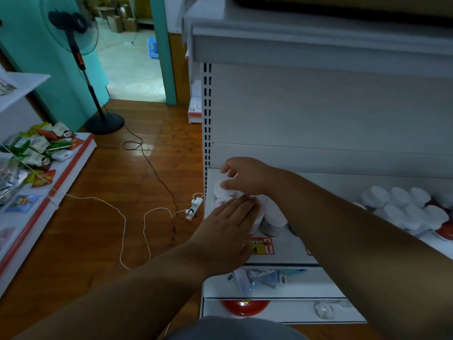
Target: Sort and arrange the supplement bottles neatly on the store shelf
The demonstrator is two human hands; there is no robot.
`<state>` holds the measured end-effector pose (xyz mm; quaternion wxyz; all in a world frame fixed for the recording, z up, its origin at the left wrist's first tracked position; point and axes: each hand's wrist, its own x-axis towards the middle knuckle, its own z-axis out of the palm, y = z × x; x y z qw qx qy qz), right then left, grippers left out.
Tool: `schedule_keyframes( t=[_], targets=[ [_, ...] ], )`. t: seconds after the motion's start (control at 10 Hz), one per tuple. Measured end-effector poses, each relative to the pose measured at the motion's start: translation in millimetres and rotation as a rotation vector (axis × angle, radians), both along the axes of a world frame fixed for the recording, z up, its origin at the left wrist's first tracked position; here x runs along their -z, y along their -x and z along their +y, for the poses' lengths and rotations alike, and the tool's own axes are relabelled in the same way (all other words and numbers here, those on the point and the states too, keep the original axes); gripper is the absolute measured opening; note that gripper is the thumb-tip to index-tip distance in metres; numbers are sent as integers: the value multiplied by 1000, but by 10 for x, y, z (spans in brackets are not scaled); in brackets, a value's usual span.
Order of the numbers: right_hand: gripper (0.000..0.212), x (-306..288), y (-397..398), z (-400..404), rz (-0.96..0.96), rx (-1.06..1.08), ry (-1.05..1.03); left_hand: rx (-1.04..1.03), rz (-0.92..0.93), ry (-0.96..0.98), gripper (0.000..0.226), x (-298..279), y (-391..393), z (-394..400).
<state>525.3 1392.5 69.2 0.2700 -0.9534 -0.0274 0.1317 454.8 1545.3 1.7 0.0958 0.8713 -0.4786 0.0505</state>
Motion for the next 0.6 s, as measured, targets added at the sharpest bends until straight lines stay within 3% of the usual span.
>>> schedule_keyframes(
  t=[0.3, 0.6],
  targets=[
    [27, -128, 832, -304, -423, 283, -52, 32, -36, 271, 62, -218, 26, 9],
    [27, -374, 1735, -464, -543, 465, 24, 49, -54, 362, 51, -470, 355, -131]
  ],
)
